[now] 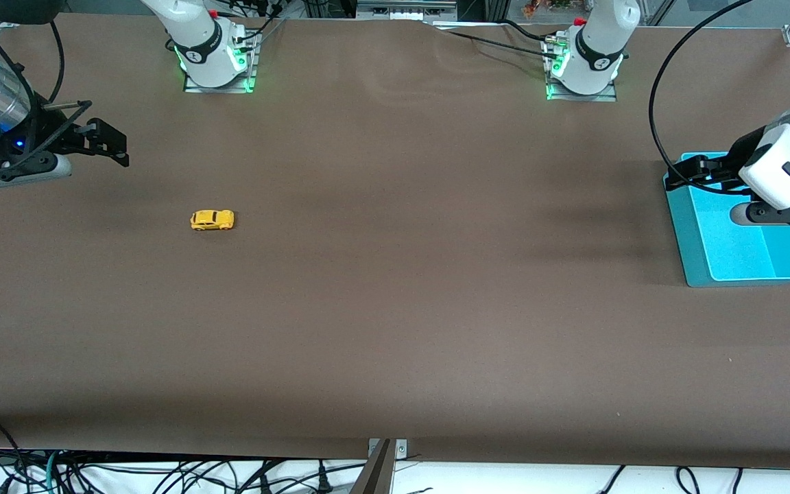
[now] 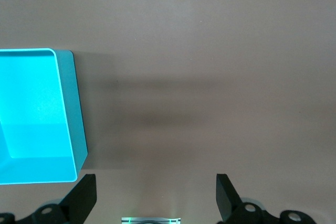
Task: Wind and store yellow beetle car
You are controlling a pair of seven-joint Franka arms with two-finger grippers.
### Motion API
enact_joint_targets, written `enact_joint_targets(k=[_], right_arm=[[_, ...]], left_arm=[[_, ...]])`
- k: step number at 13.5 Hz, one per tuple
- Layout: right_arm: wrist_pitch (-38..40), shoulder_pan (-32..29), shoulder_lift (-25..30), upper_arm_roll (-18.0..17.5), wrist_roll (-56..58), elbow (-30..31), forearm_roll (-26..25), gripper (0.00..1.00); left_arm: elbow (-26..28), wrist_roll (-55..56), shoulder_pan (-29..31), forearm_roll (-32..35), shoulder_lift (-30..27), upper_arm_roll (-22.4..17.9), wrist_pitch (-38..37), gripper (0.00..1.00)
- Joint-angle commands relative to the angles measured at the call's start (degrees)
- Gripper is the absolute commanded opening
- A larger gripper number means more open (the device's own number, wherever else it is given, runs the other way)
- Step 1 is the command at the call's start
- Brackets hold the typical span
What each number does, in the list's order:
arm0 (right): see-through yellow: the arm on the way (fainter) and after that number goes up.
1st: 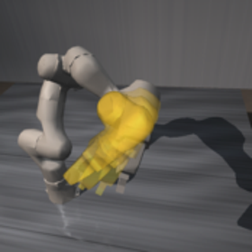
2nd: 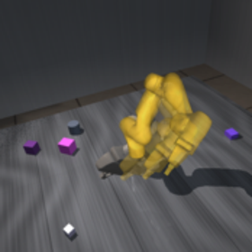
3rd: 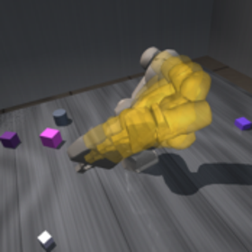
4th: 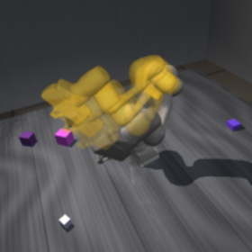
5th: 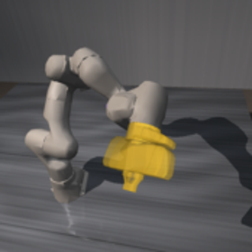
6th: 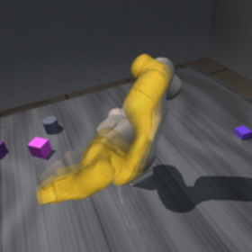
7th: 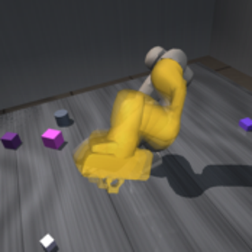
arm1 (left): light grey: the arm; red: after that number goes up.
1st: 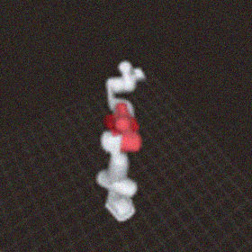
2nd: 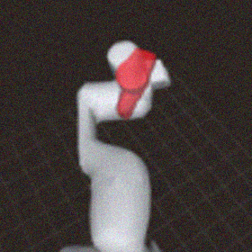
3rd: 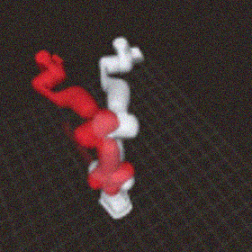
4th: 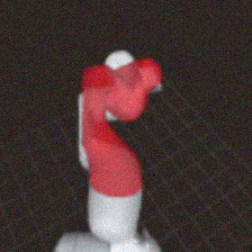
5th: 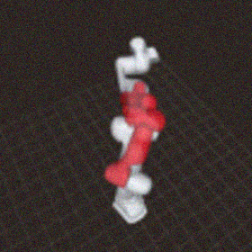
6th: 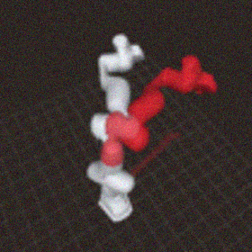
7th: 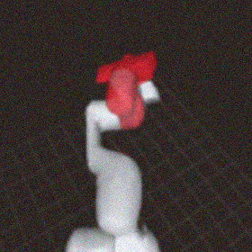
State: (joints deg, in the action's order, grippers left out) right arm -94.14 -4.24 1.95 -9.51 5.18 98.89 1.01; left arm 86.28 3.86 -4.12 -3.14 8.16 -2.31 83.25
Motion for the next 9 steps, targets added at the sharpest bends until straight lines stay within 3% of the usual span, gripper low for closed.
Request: enact_joint_targets(k=[1,9], right_arm=[[1.33,-0.06,-0.28,-0.16,-0.52,-1.07,0.93,1.0],[0.98,-0.06,-0.98,-0.16,-0.52,-1.07,1.01,1.0]], left_arm=[[-1.55,-1.13,0.08,1.21,0.71,0.02,-0.64,1.0],[-1.55,-1.13,0.08,1.03,0.71,0.02,-0.64,1.0]])
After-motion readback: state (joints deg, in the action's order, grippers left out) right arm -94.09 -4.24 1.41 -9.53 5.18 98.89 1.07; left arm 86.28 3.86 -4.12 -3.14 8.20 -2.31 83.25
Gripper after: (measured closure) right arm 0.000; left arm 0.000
